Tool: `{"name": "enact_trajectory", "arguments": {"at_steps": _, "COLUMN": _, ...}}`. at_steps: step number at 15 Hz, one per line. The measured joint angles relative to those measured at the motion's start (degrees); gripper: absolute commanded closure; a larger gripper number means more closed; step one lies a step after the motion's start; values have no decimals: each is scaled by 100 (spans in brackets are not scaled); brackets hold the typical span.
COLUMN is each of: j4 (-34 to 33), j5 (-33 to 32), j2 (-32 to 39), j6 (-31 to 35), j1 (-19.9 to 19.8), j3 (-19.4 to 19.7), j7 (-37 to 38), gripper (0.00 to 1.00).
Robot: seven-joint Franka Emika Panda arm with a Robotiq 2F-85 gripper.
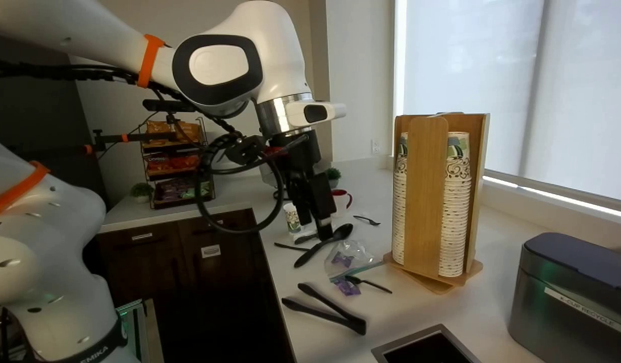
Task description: Move the tongs to the left
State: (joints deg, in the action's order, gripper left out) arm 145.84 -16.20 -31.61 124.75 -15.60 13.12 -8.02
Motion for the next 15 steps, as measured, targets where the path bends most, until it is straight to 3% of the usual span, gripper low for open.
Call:
{"name": "enact_trajectory", "arguments": {"at_steps": 12, "j4": -5, "j5": 20, "j2": 3, "j6": 0, "j1": 0, "j3": 1, "j7": 24, "gripper": 0}}
{"name": "enact_trajectory", "arguments": {"at_steps": 15, "j4": -173, "j5": 322, "j2": 303, "j6": 185, "j1": -5, "j3": -1, "j7": 719, "gripper": 0}}
